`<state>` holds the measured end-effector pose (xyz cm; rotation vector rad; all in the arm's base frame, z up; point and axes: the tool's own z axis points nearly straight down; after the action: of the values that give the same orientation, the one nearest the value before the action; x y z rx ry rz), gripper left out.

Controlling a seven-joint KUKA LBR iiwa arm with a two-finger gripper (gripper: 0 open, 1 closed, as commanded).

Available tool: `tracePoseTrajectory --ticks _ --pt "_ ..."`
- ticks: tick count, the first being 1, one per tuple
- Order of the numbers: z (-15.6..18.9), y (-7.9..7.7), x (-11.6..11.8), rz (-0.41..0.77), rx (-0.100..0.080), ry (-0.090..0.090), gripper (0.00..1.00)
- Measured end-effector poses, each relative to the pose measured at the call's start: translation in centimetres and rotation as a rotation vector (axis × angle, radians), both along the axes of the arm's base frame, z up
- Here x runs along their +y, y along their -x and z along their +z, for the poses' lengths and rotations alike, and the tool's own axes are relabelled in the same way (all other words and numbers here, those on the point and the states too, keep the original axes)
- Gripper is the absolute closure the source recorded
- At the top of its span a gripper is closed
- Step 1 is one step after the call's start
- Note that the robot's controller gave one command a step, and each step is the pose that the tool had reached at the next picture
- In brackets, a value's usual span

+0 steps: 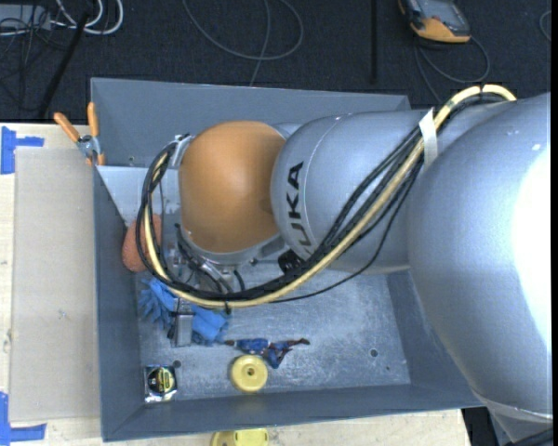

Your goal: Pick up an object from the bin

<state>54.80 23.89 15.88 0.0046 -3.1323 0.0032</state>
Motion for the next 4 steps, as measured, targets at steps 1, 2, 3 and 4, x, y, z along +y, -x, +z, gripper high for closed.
tracePoseTrajectory --ticks 1,2,3,4 --pt "0.5 -0.2 -0.1 -0.005 -0.008 -0.002 0.00" --pt "-6.3 -2.4 -0.9 0.084 -0.010 -0.004 1.00" --pt "-6.3 -2.4 -0.9 0.083 -0.010 -0.004 1.00" --pt "-2.3 -2.6 -1.9 0.094 -0.001 -0.001 1.00"
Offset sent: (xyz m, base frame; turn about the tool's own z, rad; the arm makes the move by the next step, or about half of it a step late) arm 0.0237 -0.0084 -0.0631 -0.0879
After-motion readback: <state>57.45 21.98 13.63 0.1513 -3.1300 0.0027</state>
